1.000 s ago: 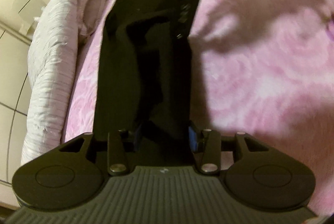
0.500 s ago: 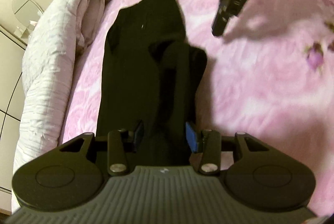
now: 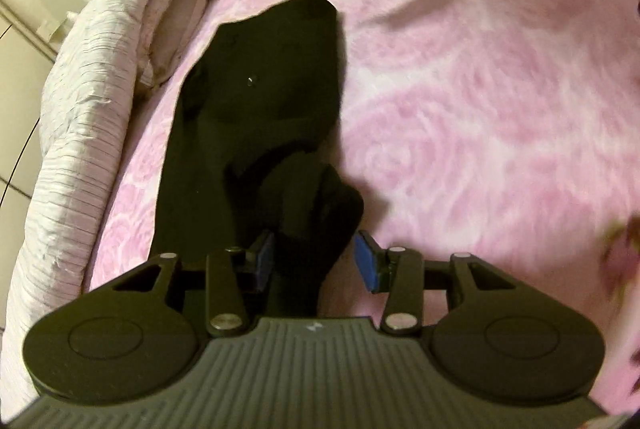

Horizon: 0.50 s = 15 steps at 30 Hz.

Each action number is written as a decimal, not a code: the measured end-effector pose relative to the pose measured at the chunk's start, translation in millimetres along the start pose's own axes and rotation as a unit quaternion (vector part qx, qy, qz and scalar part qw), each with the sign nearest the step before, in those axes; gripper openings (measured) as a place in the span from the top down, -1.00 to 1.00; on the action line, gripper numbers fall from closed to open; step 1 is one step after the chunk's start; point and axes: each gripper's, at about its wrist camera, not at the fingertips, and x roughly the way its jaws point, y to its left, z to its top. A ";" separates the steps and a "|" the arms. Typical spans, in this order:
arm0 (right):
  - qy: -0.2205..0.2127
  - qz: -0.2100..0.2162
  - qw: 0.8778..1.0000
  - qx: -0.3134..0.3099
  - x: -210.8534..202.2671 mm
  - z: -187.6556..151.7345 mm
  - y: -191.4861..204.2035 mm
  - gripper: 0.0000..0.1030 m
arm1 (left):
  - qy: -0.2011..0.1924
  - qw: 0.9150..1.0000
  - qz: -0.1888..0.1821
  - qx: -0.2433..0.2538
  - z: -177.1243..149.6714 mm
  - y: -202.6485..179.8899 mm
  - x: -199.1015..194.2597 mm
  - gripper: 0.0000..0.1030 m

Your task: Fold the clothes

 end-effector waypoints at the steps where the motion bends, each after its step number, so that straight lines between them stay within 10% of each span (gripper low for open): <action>1: 0.001 0.008 1.000 -0.008 -1.3 4.6 1.9 -0.56 | -0.003 1.000 0.004 -0.003 1.4 0.5 -2.5 0.22; 15: 0.014 0.081 0.994 -0.069 65.5 95.4 -20.9 -0.57 | 0.042 0.999 0.033 -0.007 4.1 -12.2 16.2 0.25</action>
